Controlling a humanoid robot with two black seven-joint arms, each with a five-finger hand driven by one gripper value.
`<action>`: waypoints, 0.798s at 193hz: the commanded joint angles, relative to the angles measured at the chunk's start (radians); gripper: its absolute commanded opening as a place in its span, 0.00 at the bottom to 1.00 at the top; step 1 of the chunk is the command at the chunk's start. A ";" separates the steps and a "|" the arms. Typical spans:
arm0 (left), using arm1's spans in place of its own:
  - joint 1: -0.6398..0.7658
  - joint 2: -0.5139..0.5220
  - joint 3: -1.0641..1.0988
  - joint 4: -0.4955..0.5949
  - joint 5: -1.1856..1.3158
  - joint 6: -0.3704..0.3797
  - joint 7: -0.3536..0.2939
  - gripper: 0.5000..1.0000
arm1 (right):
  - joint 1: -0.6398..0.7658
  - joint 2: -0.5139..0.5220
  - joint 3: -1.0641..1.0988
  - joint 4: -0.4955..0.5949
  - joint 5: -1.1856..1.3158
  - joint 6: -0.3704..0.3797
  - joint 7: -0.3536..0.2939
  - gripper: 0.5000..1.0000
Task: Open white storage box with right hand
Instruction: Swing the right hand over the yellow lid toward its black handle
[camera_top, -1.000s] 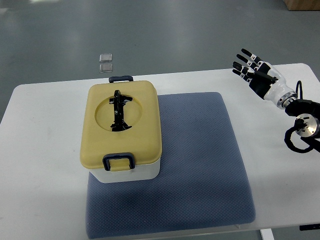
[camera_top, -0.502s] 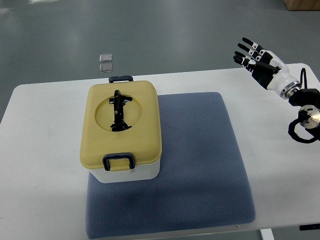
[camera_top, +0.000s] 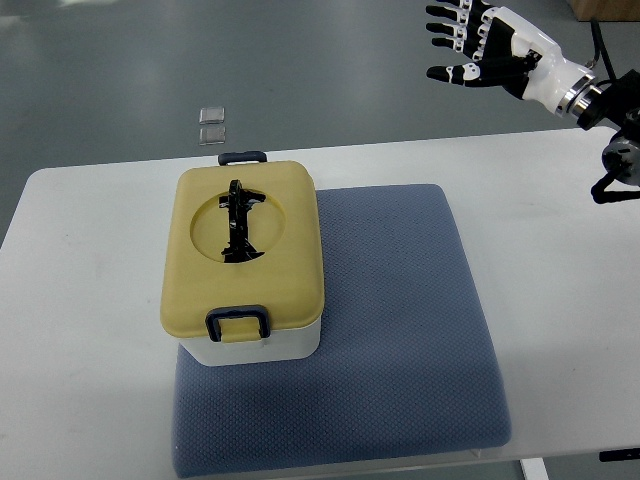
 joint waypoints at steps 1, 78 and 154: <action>0.000 0.000 0.000 0.000 0.000 0.000 0.000 1.00 | 0.052 -0.006 -0.021 0.016 -0.039 0.025 0.041 0.86; 0.000 0.000 0.000 0.000 0.001 0.000 0.000 1.00 | 0.439 0.023 -0.507 0.131 -0.195 0.008 0.146 0.86; 0.000 0.000 0.000 0.000 0.000 0.000 0.000 1.00 | 0.666 0.227 -0.758 0.160 -0.567 -0.233 0.146 0.85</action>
